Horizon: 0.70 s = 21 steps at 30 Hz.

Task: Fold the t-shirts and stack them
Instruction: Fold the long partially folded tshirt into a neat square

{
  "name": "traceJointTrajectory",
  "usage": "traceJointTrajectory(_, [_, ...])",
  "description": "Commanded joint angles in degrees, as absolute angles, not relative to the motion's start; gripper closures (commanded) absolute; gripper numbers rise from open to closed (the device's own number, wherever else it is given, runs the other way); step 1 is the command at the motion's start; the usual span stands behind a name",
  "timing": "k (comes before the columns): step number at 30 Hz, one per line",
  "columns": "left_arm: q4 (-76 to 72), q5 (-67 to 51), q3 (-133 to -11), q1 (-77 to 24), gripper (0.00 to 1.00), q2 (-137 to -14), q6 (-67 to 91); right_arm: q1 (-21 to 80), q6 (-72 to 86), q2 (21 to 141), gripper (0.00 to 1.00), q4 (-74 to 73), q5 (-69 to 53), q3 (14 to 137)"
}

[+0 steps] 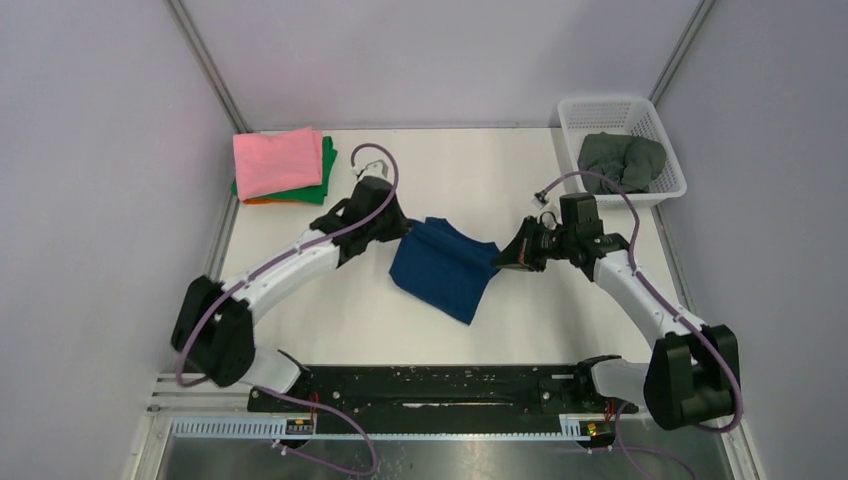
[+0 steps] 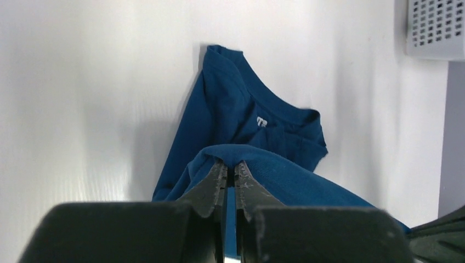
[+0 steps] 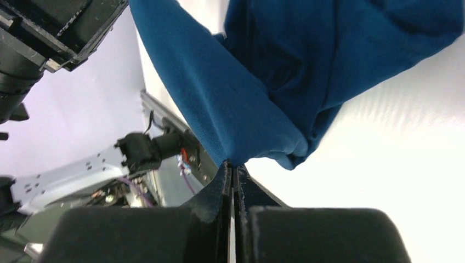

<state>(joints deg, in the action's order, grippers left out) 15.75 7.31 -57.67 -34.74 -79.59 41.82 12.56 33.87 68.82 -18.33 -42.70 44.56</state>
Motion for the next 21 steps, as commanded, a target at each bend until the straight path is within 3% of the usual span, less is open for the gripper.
traceJointTrajectory(1, [11.38, 4.37, -64.56, -31.59, 1.00, -87.96, 39.52, 10.52, 34.11, 72.93, 1.00, -14.97, -36.43, 47.76])
traceJointTrajectory(10, [14.59, 0.96, -77.02, -30.32, 1.00, -105.73, 38.32, 8.17, 32.83, 84.74, 1.00, -13.28, -28.33, 50.69])
traceJointTrajectory(13, [15.71, 0.53, -81.36, -30.02, 0.85, -110.46, 37.73, 7.60, 32.84, 88.76, 0.93, -10.09, -27.28, 51.47])
traceJointTrajectory(15, [17.07, 0.34, -84.46, -29.68, 0.63, -113.23, 37.33, 7.17, 33.39, 91.44, 0.71, -8.95, -26.85, 52.64])
traceJointTrajectory(16, [17.54, 0.27, -85.93, -29.42, 0.59, -114.15, 37.16, 6.97, 33.27, 92.33, 0.58, -8.84, -27.44, 53.52])
traceJointTrajectory(17, [18.27, -1.37, -87.53, -29.25, 0.53, -115.11, 36.86, 6.87, 33.42, 92.87, 0.38, -8.87, -27.92, 54.22])
traceJointTrajectory(18, [19.10, -2.31, -88.92, -29.07, 0.49, -115.19, 36.72, 6.86, 33.42, 92.91, 0.06, -9.10, -28.23, 54.70])
traceJointTrajectory(20, [20.14, -3.35, -89.77, -28.98, 0.38, -113.85, 36.56, 6.85, 33.46, 91.59, 0.01, -10.11, -28.09, 54.82])
traceJointTrajectory(21, [20.02, -3.92, -89.18, -29.08, 0.11, -112.41, 36.56, 6.87, 33.44, 90.48, 0.01, -10.76, -27.73, 54.47])
